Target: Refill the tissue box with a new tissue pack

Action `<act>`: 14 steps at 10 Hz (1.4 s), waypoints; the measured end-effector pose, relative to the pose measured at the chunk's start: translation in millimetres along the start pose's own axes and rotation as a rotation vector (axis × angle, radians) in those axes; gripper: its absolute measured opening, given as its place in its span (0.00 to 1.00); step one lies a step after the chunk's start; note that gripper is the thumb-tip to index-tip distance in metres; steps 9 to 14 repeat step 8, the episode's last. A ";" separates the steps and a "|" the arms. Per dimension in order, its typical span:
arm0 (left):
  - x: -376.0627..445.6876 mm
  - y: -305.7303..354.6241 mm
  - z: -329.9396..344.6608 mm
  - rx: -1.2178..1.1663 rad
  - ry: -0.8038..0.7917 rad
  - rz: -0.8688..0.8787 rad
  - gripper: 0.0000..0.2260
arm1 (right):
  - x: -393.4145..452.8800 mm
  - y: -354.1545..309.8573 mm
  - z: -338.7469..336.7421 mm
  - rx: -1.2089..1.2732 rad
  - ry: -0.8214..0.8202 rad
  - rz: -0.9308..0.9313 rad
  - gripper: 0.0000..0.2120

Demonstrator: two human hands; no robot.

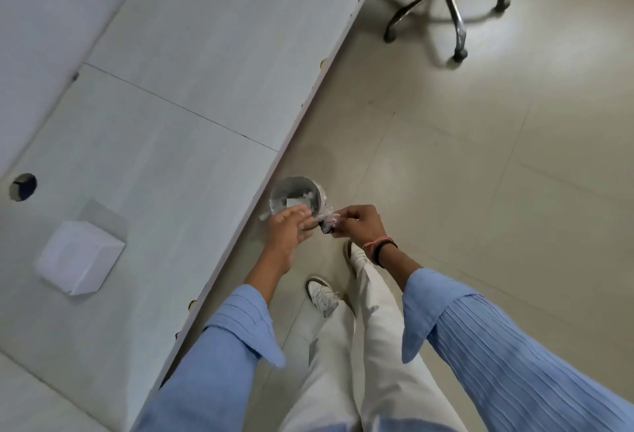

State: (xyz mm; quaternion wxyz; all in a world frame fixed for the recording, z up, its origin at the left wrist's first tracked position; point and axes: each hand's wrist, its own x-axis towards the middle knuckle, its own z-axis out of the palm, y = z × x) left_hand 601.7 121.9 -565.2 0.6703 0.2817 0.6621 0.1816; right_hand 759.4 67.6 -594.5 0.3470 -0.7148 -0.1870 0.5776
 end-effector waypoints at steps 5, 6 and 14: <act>220.9 -67.7 -25.0 -0.467 0.124 -0.170 0.18 | 278.0 103.2 102.2 -0.494 -0.059 0.034 0.09; 236.7 -80.4 -32.5 -0.480 0.142 -0.172 0.17 | 302.4 114.4 119.1 -0.501 -0.195 0.119 0.19; 232.1 -87.7 -38.5 -0.468 0.185 -0.192 0.14 | 321.9 138.1 110.9 -0.656 -0.201 0.203 0.16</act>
